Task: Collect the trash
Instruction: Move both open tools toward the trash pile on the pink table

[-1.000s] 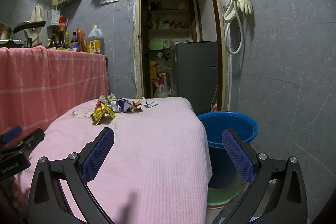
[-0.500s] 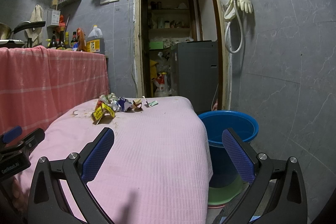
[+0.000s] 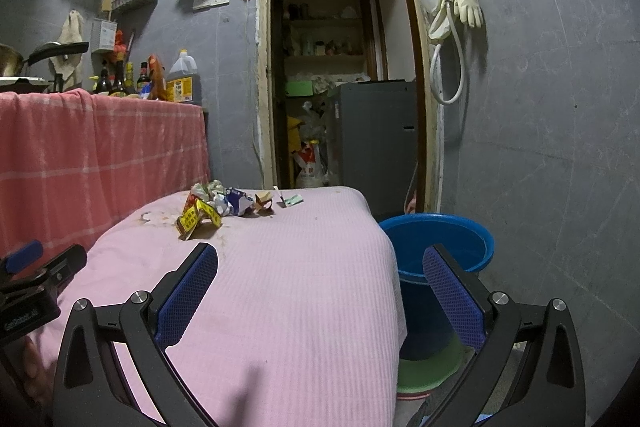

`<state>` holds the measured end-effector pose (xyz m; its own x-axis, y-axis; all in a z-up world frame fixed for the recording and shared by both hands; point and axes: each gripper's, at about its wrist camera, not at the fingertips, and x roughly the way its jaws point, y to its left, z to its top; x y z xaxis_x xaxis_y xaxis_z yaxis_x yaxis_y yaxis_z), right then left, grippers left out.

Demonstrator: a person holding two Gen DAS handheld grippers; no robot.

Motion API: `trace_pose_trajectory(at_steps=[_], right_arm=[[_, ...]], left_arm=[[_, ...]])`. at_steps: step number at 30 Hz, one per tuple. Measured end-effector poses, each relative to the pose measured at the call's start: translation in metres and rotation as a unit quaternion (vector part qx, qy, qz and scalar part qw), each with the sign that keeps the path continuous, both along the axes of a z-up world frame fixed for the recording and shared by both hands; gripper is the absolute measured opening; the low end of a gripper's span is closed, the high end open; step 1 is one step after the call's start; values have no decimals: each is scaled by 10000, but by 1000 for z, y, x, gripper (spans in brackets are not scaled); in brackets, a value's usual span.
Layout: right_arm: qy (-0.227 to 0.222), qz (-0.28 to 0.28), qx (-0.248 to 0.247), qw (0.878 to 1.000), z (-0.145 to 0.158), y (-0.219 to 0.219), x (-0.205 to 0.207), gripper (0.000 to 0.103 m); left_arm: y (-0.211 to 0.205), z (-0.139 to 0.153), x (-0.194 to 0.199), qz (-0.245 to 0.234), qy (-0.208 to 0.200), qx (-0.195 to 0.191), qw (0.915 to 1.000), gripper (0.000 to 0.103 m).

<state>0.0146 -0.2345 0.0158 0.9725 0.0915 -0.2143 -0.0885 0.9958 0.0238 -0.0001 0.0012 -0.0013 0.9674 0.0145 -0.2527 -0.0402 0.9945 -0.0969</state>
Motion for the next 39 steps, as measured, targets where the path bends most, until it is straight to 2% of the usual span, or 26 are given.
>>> trace_pose_trajectory(at_steps=[10, 14, 24, 30, 33, 39], right_arm=[[-218, 72, -28, 9997, 11, 8, 0, 103], [-348, 44, -116, 9993, 16, 8, 5, 103], [-819, 176, -173, 9963, 42, 5, 36, 103], [-1174, 272, -87, 9927, 59, 5, 58, 103], [-1263, 352, -73, 9913, 65, 7, 74, 103], [-1260, 461, -101, 9909, 65, 7, 100, 103]], left_arm=[[0, 12, 5, 59, -240, 23, 9997, 100], [-1, 18, 16, -57, -242, 39, 9997, 100], [4, 42, 52, -226, -312, -77, 9992, 100], [-2, 56, 73, -239, -443, 52, 9987, 100], [-6, 55, 87, -249, -329, 96, 9991, 100], [-8, 42, 125, -388, 281, -25, 9988, 100]])
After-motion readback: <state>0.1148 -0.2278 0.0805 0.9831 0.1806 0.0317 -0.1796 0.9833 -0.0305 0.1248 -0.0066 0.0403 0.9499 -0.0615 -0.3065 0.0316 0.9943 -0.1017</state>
